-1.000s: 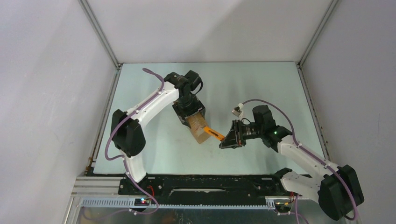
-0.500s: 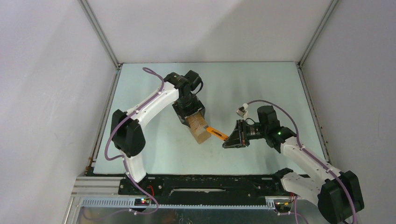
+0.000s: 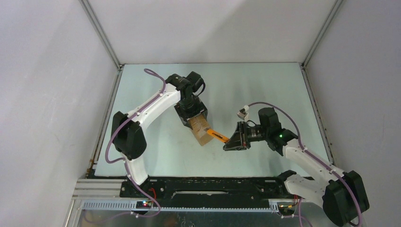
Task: Unpack the express box
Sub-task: Cut the express box at the center of the board.
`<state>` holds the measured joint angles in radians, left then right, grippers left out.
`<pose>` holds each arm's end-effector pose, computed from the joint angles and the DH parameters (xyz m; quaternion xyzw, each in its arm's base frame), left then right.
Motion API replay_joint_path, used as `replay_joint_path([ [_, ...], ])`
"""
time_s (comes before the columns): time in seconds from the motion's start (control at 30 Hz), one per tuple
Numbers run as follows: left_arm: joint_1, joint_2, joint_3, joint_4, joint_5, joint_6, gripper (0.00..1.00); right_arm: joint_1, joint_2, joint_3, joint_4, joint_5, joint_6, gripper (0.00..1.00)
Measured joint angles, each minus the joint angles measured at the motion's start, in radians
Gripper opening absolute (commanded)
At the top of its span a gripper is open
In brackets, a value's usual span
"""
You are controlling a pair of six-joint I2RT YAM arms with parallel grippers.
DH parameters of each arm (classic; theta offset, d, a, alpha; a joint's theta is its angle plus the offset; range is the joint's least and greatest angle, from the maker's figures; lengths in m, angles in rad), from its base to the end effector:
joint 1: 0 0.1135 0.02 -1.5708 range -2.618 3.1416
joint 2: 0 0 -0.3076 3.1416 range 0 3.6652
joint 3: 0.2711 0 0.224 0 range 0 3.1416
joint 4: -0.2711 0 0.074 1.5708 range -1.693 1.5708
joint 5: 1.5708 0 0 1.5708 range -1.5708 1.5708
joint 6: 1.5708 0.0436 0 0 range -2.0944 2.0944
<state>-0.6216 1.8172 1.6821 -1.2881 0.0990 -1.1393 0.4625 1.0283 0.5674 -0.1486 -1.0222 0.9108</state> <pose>0.2692 -0.1981 0.3261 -0.2514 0.9638 -0.0882 0.0088 0.1270 0.1049 0.2793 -0.0486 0.8043 0.5911 0.0369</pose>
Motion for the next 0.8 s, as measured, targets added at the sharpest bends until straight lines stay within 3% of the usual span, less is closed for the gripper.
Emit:
replay_joint_path([
  [0.37,0.0,-0.001,-0.002,0.003,0.0,0.0,0.64,0.06,0.004,-0.013,0.074,0.039,0.063,0.0],
  [0.8,0.0,-0.024,-0.034,0.029,0.011,-0.005,0.64,0.093,-0.011,-0.126,0.301,0.088,0.221,0.0],
])
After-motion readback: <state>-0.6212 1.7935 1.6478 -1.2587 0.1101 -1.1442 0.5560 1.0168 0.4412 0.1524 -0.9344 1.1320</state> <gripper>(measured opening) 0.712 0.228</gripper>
